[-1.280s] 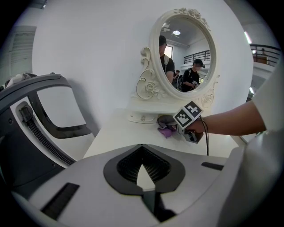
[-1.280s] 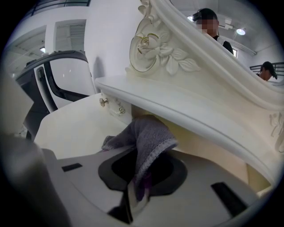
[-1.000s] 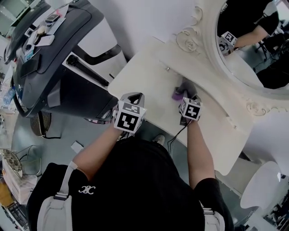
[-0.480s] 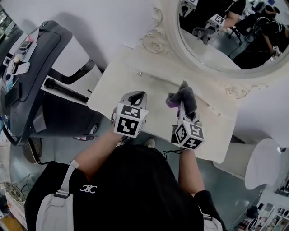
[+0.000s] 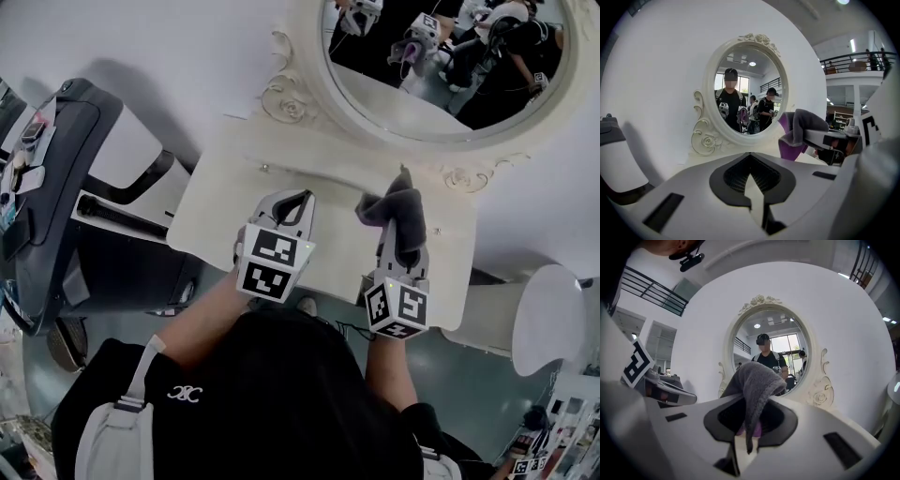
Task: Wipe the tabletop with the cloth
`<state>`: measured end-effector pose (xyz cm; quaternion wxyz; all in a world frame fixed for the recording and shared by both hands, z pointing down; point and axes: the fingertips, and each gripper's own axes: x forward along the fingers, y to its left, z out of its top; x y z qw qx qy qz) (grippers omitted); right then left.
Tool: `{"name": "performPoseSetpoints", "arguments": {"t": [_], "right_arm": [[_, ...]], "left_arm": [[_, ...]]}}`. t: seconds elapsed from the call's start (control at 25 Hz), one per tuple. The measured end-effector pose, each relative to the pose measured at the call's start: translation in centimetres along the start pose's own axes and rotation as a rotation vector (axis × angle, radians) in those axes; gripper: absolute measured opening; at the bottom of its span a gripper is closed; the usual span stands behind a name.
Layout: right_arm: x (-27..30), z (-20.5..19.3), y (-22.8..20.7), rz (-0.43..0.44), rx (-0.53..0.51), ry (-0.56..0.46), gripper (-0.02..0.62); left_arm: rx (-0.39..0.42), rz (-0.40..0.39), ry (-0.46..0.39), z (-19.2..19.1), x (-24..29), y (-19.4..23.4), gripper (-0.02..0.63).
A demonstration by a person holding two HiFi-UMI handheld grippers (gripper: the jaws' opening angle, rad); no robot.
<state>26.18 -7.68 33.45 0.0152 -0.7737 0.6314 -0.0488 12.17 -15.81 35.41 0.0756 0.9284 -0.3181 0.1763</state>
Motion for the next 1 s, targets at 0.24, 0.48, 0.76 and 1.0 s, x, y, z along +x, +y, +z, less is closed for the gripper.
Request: {"name": "performPoseSetpoints", "arguments": {"t": [0.24,0.48,0.76,1.0], "right_arm": [[-0.4,-0.6,-0.8,-0.012,0.063,0.040,0.058],[-0.4,-0.6,-0.7,0.000,0.093,0.046,0.058],[-0.3,-1.5,-0.4,0.005,0.093,0.055,0.058],[-0.6,-2.0,-1.0,0.004,0.136,0.067,0.058]], "left_arm": [[0.008,-0.021,0.006,-0.3,0.1,-1.2,0.000],[0.009,-0.005,0.017,-0.8,-0.2,-1.0,0.000],[0.012,-0.004,0.013,-1.0,-0.8,-0.9,0.000],[0.013,-0.014,0.017,-1.2,-0.8,-1.5,-0.001]]}}
